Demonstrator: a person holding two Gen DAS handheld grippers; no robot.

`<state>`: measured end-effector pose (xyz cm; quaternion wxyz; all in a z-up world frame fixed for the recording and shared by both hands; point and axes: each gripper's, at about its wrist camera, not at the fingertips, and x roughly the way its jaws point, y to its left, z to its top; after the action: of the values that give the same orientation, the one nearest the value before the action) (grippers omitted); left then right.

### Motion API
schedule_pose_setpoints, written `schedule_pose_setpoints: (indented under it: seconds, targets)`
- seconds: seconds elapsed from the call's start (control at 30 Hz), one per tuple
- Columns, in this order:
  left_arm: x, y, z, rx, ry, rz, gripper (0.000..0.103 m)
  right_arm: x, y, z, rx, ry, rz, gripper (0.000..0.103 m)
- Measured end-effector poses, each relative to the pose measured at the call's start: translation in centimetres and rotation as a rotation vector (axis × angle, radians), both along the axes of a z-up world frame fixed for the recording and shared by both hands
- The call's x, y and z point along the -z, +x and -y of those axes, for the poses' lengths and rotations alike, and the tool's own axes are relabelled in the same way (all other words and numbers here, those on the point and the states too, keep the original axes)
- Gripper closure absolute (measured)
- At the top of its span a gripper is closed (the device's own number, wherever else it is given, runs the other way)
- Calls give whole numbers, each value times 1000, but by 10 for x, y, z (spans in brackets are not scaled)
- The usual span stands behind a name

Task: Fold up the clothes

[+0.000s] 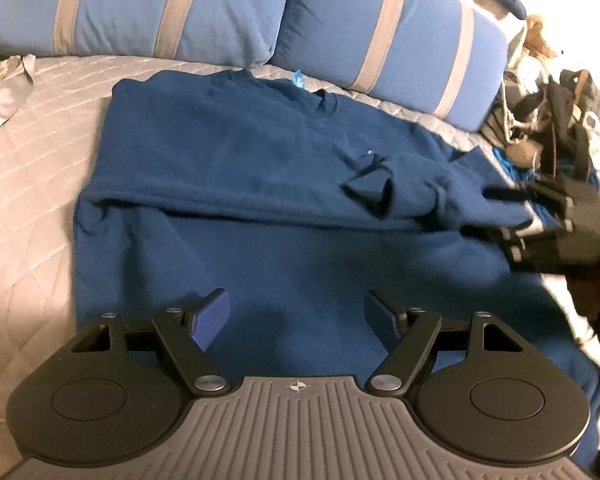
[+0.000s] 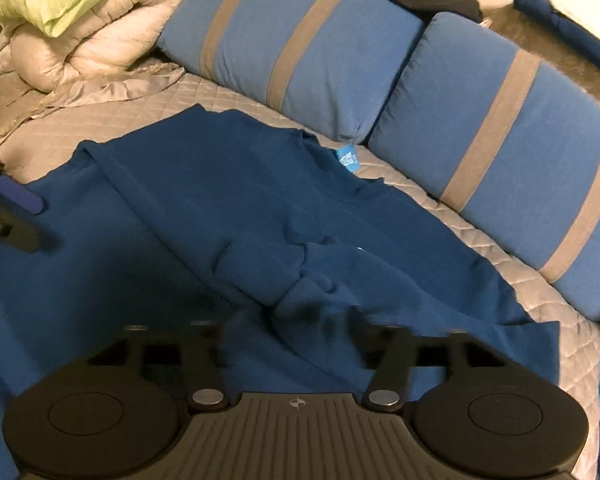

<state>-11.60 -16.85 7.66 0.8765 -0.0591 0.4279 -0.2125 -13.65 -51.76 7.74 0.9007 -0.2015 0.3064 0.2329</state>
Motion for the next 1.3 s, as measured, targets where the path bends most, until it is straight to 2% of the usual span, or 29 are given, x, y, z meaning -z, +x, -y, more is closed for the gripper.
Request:
schedule_pose_setpoints:
  seconds: [0.03,0.1,0.2,0.37,0.5,0.67,0.77,0.83,0.93,1.07,1.13,1.17,1.3]
  targets:
    - [-4,4,1,1,-31,-7,29,-1,-5,4,1,8,4,30]
    - [-16,18,1,-1,-140,-37,29,-3,-15,14,13,26,8,16]
    - [-24,47,8,-38,-312,-120,29,-5,-27,24,24,54,20,14]
    - [4,102,29,-84,-483,-272,29,-11,-47,33,34,102,50,11]
    - [49,134,43,-169,-627,-460,30,-18,-58,40,42,138,81,11]
    - [87,146,54,-265,-683,-549,31,-25,-65,53,66,189,90,10]
    - [92,148,56,-295,-721,-557,33,-25,-64,61,89,202,86,10]
    - [95,147,57,-313,-730,-571,48,-25,-62,66,100,220,79,10]
    - [99,147,60,-324,-728,-593,62,-26,-62,70,114,241,79,10]
    - [101,147,56,-321,-747,-609,67,-27,-64,74,124,259,80,10]
    - [103,146,55,-318,-761,-622,91,-26,-64,75,124,264,74,10]
    - [105,146,54,-317,-768,-629,95,-25,-64,75,124,264,71,10]
    - [87,144,54,-275,-766,-553,98,-21,-62,79,136,267,52,10]
